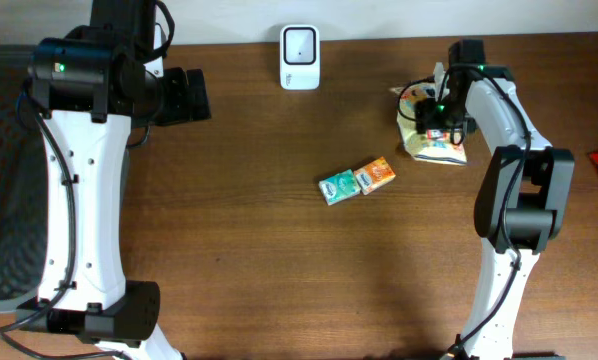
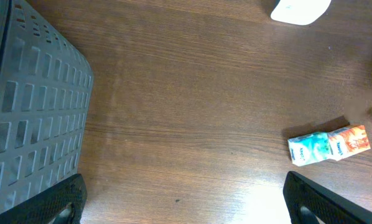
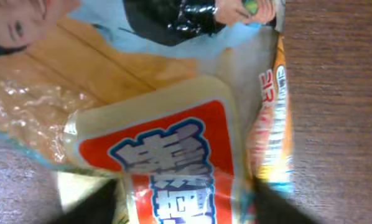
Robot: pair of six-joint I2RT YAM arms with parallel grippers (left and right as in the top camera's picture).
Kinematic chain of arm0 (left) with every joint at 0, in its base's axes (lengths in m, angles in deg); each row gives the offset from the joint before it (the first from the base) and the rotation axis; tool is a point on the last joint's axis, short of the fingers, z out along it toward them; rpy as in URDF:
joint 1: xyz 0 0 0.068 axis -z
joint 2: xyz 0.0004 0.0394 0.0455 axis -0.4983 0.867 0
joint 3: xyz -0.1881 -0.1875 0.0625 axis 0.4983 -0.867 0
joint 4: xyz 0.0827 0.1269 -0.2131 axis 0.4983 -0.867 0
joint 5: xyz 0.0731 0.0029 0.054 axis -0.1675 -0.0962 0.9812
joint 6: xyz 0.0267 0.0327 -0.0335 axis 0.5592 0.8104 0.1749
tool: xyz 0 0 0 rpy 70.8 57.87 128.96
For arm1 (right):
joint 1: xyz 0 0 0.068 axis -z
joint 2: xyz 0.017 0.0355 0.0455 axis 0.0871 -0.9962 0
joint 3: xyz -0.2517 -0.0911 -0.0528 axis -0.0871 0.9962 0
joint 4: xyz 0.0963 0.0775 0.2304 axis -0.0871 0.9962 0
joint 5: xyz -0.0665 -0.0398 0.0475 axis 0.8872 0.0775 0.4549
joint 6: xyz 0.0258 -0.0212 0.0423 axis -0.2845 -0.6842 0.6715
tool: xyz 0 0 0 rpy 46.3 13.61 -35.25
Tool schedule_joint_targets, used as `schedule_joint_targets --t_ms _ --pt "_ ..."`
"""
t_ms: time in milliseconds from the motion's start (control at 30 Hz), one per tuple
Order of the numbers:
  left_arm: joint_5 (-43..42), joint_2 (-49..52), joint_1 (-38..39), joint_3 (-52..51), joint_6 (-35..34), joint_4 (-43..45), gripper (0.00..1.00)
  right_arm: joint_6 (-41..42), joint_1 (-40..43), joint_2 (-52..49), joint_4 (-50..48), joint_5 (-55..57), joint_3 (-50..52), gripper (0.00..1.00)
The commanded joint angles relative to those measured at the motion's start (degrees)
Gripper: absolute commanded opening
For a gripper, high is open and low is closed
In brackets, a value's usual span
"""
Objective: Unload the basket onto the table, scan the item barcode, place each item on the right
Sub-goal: 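Lift the yellow bag and hold it over the scanner, then carry the yellow bag to the right edge and release it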
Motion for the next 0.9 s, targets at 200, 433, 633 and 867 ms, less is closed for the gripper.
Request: schedule_joint_targets --t_ms 200,433,633,867 --pt "0.6 -1.0 -0.1 0.0 -0.3 0.0 0.99 6.4 -3.9 1.9 6.9 -4.7 -5.4 0.04" --pt "0.6 -1.1 -0.1 0.0 -0.3 0.0 0.99 18.6 -12.6 3.5 -11.0 -14.5 -13.9 0.04" --pt "0.6 -1.0 -0.1 0.0 -0.3 0.0 0.99 21.4 -25.4 -0.5 -33.8 6.1 -13.8 0.04" --pt "0.6 -1.0 -0.1 0.0 -0.3 0.0 0.99 21.4 -26.2 -2.2 -39.9 8.0 -13.8 0.04"
